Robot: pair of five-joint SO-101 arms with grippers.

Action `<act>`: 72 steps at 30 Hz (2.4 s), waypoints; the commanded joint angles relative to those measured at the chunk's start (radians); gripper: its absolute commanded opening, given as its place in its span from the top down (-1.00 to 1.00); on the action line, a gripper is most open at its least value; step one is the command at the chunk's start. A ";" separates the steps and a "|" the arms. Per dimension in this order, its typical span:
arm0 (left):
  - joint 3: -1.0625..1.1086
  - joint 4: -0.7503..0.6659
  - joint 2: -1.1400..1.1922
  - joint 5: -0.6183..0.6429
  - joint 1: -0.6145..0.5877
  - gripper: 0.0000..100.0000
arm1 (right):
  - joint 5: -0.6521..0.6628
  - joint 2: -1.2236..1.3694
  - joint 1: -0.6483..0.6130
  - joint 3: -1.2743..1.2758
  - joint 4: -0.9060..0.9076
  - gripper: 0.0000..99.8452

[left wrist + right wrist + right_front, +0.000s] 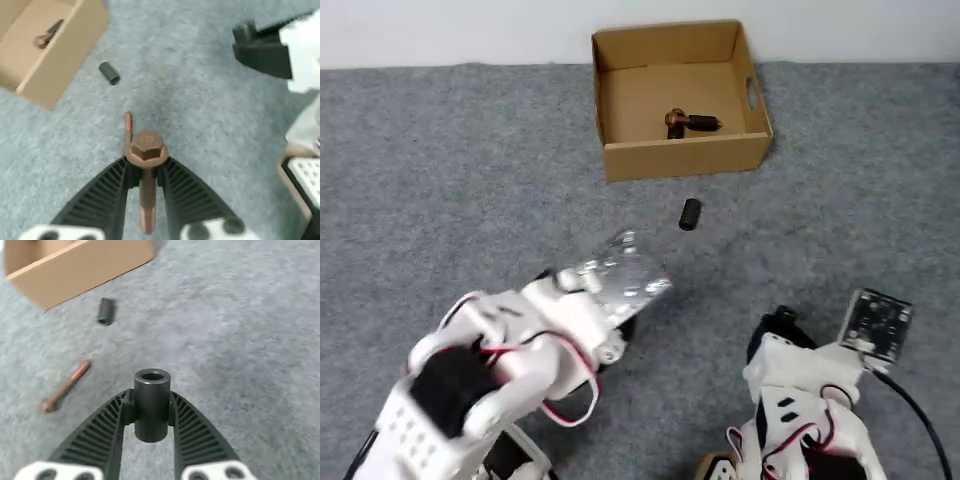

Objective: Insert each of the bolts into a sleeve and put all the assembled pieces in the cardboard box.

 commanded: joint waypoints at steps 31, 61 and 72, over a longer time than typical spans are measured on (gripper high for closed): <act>0.624 -0.657 -0.733 0.779 -0.210 0.99 | 0.359 0.001 -0.668 0.133 -0.337 0.98; 0.773 -0.740 -0.733 0.824 -0.087 0.99 | 0.585 0.007 -0.730 0.135 -0.535 0.98; 0.774 -0.462 -0.733 0.623 0.100 0.98 | 0.585 0.005 -0.725 0.135 -0.530 0.98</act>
